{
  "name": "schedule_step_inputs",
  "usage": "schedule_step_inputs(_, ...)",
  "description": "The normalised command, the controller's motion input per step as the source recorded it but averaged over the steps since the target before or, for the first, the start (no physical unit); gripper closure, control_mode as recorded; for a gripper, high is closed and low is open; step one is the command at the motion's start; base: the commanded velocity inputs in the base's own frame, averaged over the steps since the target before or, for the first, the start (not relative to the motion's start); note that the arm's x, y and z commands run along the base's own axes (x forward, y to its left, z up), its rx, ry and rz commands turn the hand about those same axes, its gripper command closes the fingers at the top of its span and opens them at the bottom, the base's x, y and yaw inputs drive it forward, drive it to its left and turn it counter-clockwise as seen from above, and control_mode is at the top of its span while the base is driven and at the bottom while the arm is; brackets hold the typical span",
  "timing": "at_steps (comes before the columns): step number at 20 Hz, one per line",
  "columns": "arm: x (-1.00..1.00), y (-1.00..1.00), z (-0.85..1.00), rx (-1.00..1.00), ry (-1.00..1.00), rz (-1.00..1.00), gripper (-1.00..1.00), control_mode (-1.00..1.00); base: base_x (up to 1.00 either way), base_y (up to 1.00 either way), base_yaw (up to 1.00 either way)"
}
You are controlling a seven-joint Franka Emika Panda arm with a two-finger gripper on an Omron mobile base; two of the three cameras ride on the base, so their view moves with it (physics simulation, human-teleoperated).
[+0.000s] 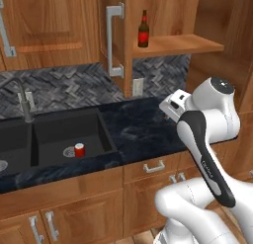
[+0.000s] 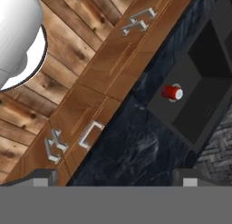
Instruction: Open the cabinet directly in front. Then move the beer and the mug to the dining counter with the candle on it.
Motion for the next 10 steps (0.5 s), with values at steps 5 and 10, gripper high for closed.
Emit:
schedule_step_inputs(5, 0.0, 0.0, 0.0, 0.0, 0.0, 0.0, -1.0, 1.0, 0.55, -0.21, -0.13)
schedule_step_inputs(10, 0.0, 0.0, 0.0, 0.0, 0.0, 0.0, -1.0, 1.0, 0.52, -0.13, -0.12)
